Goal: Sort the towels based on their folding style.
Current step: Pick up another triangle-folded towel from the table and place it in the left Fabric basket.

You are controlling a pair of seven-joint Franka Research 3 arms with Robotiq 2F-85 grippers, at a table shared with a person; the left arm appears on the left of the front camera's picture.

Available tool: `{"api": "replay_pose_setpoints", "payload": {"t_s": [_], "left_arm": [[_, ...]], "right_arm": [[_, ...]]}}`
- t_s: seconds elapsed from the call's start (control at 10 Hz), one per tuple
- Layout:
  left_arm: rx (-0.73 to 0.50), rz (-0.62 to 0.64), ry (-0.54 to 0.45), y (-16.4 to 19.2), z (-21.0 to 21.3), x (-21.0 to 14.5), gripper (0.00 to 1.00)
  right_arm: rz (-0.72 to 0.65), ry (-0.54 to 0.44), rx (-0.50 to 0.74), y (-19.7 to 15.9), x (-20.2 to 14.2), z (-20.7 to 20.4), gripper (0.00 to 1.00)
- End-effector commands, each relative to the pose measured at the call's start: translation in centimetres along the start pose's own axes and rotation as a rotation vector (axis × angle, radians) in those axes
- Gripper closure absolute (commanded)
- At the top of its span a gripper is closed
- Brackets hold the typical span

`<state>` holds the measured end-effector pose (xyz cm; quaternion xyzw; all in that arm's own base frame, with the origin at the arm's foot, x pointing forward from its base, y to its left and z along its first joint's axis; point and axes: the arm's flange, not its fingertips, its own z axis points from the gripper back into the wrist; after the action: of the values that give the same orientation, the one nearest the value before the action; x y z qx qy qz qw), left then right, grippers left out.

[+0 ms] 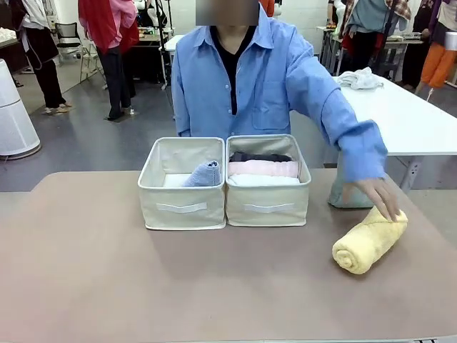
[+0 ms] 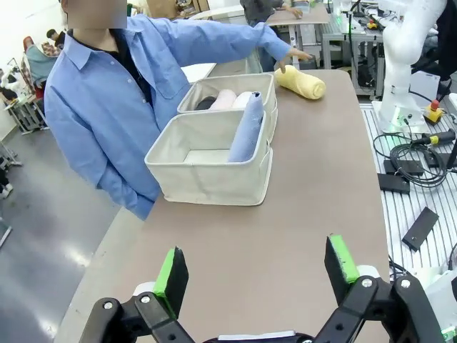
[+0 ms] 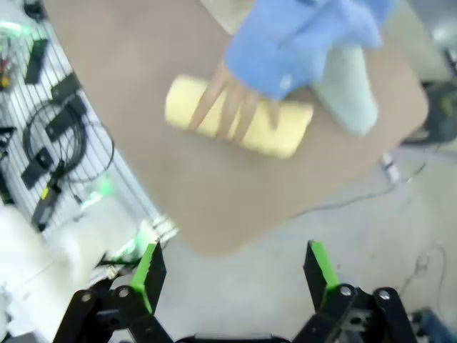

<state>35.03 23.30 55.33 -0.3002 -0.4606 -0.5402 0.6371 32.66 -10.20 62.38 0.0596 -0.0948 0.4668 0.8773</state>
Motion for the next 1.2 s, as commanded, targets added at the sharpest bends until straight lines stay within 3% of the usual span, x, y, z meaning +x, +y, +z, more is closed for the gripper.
{"api": "replay_pose_setpoints", "payload": {"t_s": [0.0,0.5,1.1], "left_arm": [[0.01,-0.017,-0.021,-0.3,-0.1,0.0,0.0],[0.01,-0.017,-0.021,-0.3,-0.1,0.0,0.0],[0.01,-0.017,-0.021,-0.3,-0.1,0.0,0.0]], "right_arm": [[-0.03,-0.005,-0.004,1.0,-2.9,1.2,0.0],[-0.02,0.016,0.029,0.3,-3.0,-2.1,0.0],[-0.015,0.005,0.044,0.3,-3.5,-1.8,0.0]]}}
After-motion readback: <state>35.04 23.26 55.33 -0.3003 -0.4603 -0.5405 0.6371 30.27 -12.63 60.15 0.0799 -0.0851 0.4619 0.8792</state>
